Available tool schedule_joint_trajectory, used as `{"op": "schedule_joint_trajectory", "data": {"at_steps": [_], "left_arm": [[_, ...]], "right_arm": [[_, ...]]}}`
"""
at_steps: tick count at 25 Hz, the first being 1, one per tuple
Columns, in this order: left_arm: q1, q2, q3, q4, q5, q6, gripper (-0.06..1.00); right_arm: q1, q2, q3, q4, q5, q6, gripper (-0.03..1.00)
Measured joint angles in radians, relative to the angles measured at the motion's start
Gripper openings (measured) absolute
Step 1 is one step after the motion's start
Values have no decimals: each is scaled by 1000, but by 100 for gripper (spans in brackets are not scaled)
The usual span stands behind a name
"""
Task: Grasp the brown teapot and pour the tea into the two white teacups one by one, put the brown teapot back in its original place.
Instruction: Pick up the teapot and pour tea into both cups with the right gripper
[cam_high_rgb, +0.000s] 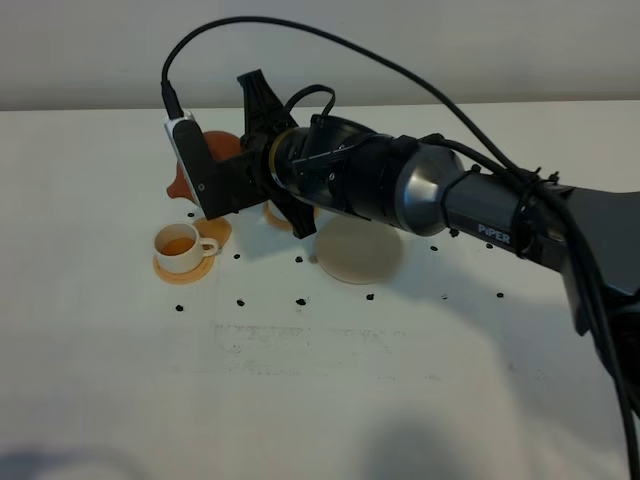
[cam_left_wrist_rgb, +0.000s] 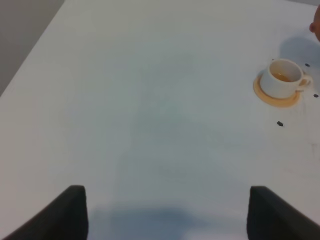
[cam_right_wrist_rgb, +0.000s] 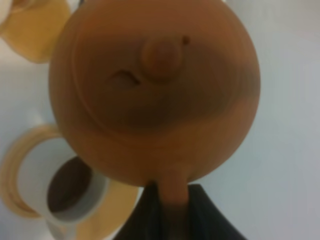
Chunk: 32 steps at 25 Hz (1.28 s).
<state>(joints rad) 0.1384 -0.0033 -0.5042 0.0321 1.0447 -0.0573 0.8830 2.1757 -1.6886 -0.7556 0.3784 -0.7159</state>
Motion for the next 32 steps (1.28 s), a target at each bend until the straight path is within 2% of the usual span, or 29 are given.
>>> {"op": "schedule_joint_trajectory", "data": {"at_steps": [16, 32], "left_arm": [[0, 0, 0, 0, 0, 0, 67], [0, 0, 0, 0, 0, 0, 67]], "right_arm": [[5, 15, 0, -146, -17, 1, 9], [29, 15, 0, -297, -21, 94, 9]]}}
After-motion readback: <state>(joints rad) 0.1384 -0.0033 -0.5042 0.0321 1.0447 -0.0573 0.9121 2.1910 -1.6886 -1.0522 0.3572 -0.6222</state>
